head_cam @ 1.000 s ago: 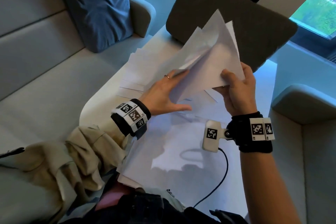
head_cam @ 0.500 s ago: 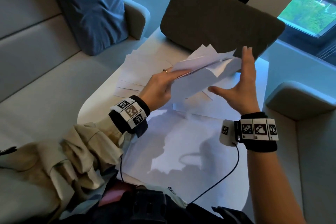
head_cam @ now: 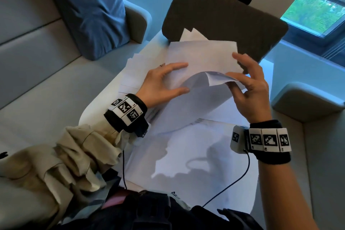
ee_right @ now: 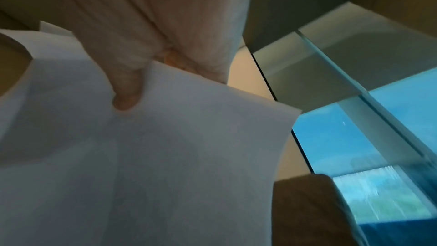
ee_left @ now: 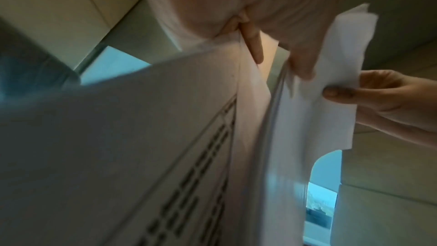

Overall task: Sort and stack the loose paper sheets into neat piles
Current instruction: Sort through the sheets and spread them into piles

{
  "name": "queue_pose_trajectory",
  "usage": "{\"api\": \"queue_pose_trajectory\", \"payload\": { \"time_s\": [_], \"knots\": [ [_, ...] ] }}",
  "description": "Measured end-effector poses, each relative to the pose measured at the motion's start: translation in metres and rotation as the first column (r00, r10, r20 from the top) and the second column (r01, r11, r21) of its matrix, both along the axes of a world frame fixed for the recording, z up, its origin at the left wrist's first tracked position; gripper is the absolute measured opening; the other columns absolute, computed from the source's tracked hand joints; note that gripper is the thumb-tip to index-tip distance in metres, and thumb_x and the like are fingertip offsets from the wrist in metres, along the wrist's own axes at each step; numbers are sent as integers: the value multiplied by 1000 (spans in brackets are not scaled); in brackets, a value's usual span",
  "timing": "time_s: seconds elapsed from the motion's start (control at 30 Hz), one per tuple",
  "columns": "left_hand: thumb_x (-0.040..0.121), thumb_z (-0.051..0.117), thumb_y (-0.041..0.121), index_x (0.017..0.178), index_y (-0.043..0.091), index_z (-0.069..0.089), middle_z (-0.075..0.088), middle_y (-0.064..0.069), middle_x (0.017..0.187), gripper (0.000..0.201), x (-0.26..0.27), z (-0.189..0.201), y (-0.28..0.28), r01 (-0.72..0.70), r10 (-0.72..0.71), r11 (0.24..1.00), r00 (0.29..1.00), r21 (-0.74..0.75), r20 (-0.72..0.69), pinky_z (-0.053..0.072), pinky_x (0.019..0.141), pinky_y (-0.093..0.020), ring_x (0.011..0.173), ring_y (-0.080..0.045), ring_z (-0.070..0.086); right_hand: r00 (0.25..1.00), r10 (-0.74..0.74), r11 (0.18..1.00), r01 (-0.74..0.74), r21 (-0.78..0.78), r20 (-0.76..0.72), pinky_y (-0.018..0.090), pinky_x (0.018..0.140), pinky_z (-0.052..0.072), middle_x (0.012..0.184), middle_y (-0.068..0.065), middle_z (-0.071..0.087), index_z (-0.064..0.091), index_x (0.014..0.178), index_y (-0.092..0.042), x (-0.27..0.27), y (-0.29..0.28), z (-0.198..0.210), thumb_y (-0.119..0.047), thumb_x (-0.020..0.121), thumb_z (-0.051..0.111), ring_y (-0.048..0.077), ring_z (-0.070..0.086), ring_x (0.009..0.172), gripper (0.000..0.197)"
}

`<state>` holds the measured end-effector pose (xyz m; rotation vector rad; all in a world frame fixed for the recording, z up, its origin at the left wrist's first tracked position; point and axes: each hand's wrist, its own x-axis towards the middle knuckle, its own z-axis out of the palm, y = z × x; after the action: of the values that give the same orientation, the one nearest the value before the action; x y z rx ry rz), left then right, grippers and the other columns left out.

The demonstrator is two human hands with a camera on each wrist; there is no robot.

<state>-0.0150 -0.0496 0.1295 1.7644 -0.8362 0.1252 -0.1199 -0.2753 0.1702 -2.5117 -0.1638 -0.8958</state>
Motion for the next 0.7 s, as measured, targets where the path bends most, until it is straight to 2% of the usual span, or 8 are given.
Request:
{"api": "queue_pose_trajectory", "payload": {
  "time_s": [0.1,0.17,0.3,0.4,0.5,0.6,0.63,0.7],
  "knots": [
    [77,75,7,118,12,64,60,9,114,43,-3,4,-4,93,-98,995,972,31,212,39,93,-9,99,0,56,999,-3,998,0,-58,-49,40,117,23,151,10,34,72,97,-25,6,2,6,-23,89,64,29,22,143,12],
    [78,69,-2,117,12,63,61,11,113,42,-7,8,-8,156,-160,987,951,38,264,41,92,-11,99,-5,59,998,-5,996,-1,-94,-64,55,115,18,153,7,31,74,94,-27,9,2,9,-27,88,65,28,18,145,11],
    [80,65,0,133,27,36,59,2,107,67,-8,18,-6,185,-194,981,960,67,200,43,65,-16,64,-11,52,993,-8,996,-2,-84,-119,70,101,26,117,4,62,75,97,-23,2,-2,14,-46,84,62,22,50,115,30],
    [80,69,6,145,23,21,59,9,93,82,-6,21,-4,191,-207,976,963,108,173,38,58,-15,54,-11,36,996,44,999,-44,-2,-77,53,96,42,79,4,60,74,94,-23,-8,-3,17,-34,83,68,8,48,73,17],
    [78,73,16,143,23,32,58,16,75,77,6,11,-1,162,-177,962,983,220,48,45,69,-23,60,-7,48,998,55,993,-59,105,32,31,61,44,71,6,58,74,93,-28,-21,-10,16,-23,84,68,13,51,63,12],
    [73,74,36,91,27,64,61,10,75,22,21,-1,8,88,-101,905,995,415,9,44,68,-30,75,-17,58,997,-8,960,-15,280,80,17,64,40,77,-25,59,74,94,-22,-38,-23,13,-17,84,69,-5,52,68,12],
    [71,76,39,71,26,60,57,9,66,20,26,-6,11,61,-57,887,998,459,-23,40,63,-29,68,-16,54,996,-31,947,4,322,81,14,64,38,74,-30,57,72,91,-18,-43,-29,10,-11,83,70,-9,50,67,10],
    [69,81,36,64,20,62,58,4,60,26,35,-16,17,33,29,883,992,469,-124,38,59,-27,61,-11,49,994,-97,913,71,402,42,12,61,35,65,-29,54,71,79,-20,-54,-38,-2,-4,82,70,-10,44,61,17]
  ]
}}
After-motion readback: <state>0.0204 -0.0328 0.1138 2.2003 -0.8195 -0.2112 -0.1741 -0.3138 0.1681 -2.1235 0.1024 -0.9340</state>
